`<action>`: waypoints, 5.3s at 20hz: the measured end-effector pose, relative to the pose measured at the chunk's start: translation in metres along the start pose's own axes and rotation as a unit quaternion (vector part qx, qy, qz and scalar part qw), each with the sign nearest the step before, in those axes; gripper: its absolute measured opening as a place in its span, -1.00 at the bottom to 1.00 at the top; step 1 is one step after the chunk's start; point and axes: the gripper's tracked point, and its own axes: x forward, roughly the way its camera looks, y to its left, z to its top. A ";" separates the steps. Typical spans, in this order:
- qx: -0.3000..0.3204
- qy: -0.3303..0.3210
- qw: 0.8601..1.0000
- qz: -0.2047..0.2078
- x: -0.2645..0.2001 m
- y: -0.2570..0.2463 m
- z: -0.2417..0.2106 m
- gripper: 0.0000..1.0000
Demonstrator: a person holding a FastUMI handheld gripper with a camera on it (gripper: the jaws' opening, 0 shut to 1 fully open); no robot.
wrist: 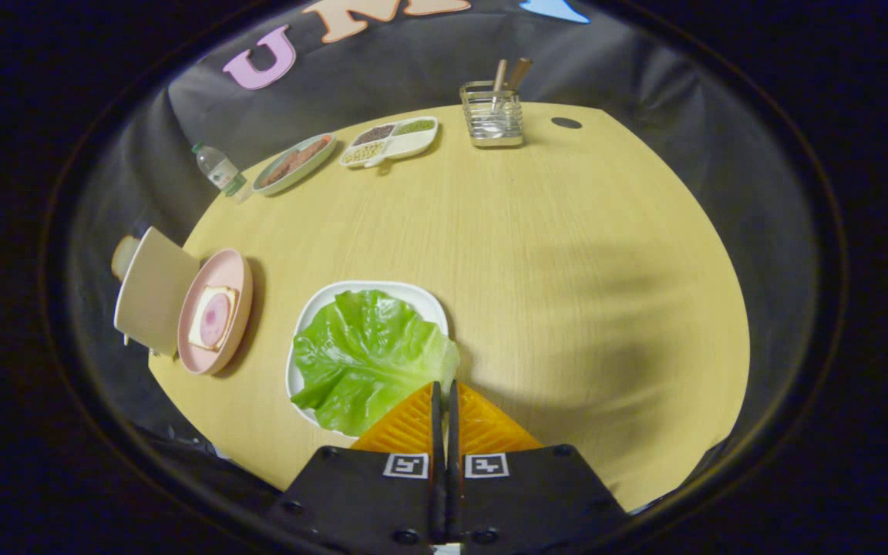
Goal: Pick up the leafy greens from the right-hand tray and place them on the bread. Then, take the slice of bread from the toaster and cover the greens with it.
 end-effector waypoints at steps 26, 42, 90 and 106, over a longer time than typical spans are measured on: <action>0.082 -0.065 0.950 0.293 -0.101 0.273 0.092 -0.93; 0.042 0.023 0.978 0.203 0.020 0.274 0.016 -0.94; -0.139 -0.103 0.972 0.160 -0.022 0.575 0.099 0.01; -0.043 -0.141 0.974 0.170 -0.079 0.533 0.144 -0.83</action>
